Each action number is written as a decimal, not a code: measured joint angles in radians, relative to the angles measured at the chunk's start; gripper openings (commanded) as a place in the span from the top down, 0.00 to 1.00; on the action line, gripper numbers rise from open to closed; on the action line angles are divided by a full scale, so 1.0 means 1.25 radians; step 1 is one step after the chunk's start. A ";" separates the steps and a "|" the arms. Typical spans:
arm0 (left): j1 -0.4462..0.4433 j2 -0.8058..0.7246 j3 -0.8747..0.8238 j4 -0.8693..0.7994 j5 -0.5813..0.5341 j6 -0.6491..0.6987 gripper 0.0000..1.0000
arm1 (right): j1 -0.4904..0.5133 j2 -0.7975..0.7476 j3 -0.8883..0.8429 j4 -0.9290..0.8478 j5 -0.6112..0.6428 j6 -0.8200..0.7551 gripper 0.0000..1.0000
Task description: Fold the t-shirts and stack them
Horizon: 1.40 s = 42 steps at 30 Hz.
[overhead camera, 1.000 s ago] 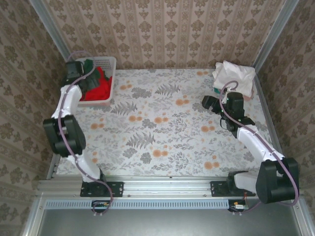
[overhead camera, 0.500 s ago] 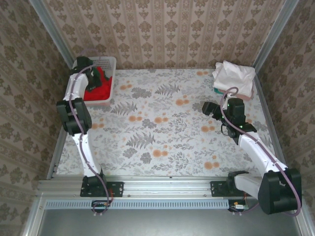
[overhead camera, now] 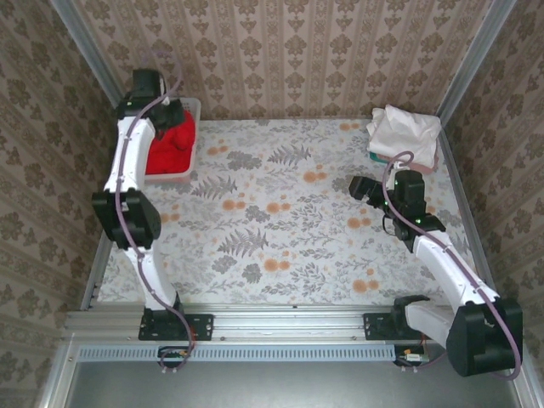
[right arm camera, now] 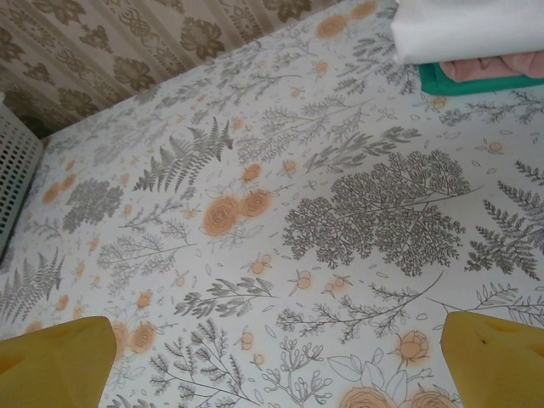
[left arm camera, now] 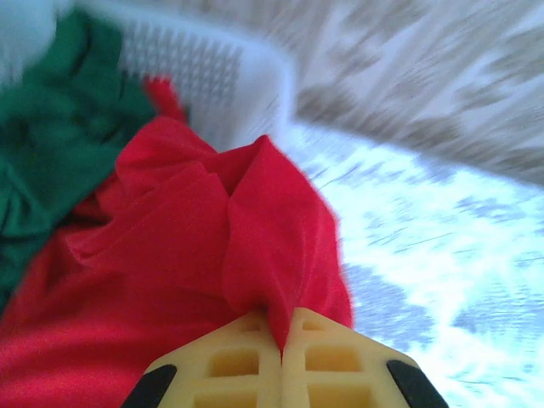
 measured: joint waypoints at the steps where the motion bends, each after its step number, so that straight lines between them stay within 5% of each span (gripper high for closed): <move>1: -0.018 -0.030 0.023 0.002 -0.005 0.001 1.00 | 0.000 -0.005 0.000 0.000 -0.003 0.000 0.00; 8: -0.150 -0.157 0.220 0.059 -0.005 0.024 1.00 | 0.000 -0.044 0.000 0.001 -0.035 0.005 0.00; 16: -0.405 -0.153 0.362 0.141 0.000 0.091 1.00 | 0.001 -0.108 -0.016 0.009 -0.069 0.006 0.00; 20: -0.414 -0.183 0.253 0.186 -0.019 0.093 1.00 | 0.001 -0.142 -0.033 0.017 -0.080 0.007 0.00; 25: -0.361 -0.253 -0.117 0.298 -0.049 0.040 1.00 | 0.007 -0.146 -0.054 0.031 -0.092 0.022 0.00; 26: -0.337 -0.246 -0.183 0.315 -0.049 0.019 0.93 | 0.010 -0.139 -0.055 0.031 -0.096 0.026 0.00; 28: -0.275 -0.187 -0.274 0.326 -0.045 -0.023 0.59 | 0.020 -0.114 -0.055 0.029 -0.097 0.027 0.00; 35: -0.167 0.035 -0.360 0.251 -0.051 -0.072 0.13 | 0.103 0.024 -0.040 -0.018 -0.095 0.029 0.03; 42: -0.226 -0.208 -0.519 0.208 -0.082 -0.045 0.08 | 0.246 0.205 0.013 -0.023 -0.084 0.031 0.16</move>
